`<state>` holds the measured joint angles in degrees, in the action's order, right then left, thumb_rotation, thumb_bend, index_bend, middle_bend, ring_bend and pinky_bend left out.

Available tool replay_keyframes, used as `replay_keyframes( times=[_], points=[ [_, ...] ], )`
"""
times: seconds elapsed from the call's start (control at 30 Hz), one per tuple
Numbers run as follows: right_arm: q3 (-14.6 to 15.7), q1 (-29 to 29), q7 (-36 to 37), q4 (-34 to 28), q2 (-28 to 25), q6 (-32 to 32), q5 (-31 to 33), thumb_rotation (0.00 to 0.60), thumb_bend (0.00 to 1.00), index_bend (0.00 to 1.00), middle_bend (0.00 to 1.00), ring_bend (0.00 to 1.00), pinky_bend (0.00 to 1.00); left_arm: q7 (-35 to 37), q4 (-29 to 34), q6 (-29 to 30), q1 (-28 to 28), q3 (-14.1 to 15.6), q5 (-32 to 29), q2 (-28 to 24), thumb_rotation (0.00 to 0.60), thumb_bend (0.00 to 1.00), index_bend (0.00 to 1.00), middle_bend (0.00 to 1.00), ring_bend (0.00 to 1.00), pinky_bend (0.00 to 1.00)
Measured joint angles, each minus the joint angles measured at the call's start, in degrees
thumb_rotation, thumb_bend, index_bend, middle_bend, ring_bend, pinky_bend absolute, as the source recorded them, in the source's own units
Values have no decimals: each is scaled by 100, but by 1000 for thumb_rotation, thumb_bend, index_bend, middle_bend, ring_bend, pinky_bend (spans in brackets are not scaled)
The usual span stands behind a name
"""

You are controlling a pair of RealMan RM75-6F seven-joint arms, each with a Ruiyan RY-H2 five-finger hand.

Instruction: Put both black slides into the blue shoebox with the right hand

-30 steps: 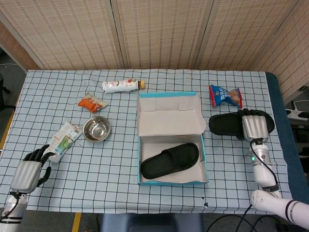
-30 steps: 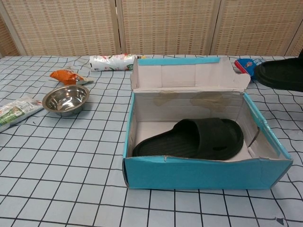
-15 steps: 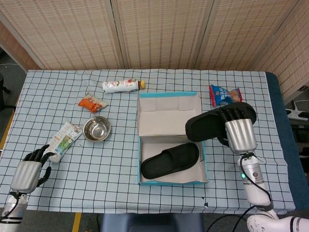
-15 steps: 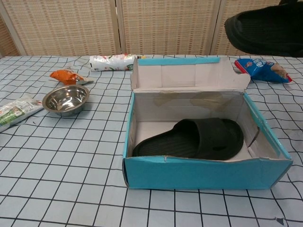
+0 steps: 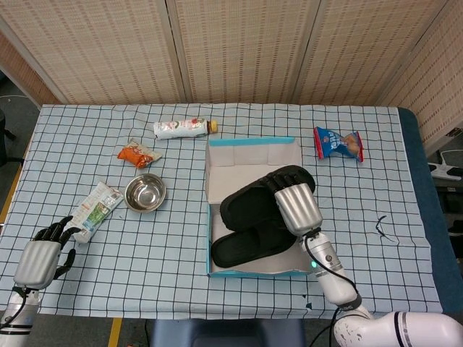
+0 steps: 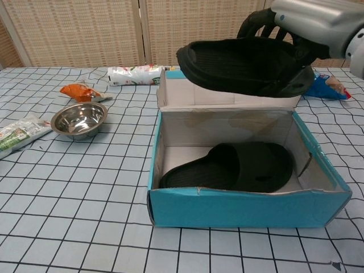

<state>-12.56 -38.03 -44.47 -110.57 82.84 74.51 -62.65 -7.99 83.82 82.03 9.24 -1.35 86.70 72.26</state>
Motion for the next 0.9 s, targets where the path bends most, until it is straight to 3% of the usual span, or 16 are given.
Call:
replay_keyframes(
  times=[0.4, 0.9],
  points=[
    [221, -290, -650, -45, 378, -265, 576, 600, 1, 728, 729, 563, 581, 33, 7, -36, 1, -7, -38, -14, 600, 501, 277, 103, 175, 284],
    [609, -356, -1036, -53, 550, -220, 759, 600, 1, 728, 732, 565, 583, 93, 16, 13, -14, -10, -10, -46, 600, 500, 277, 105, 177, 284]
  ],
)
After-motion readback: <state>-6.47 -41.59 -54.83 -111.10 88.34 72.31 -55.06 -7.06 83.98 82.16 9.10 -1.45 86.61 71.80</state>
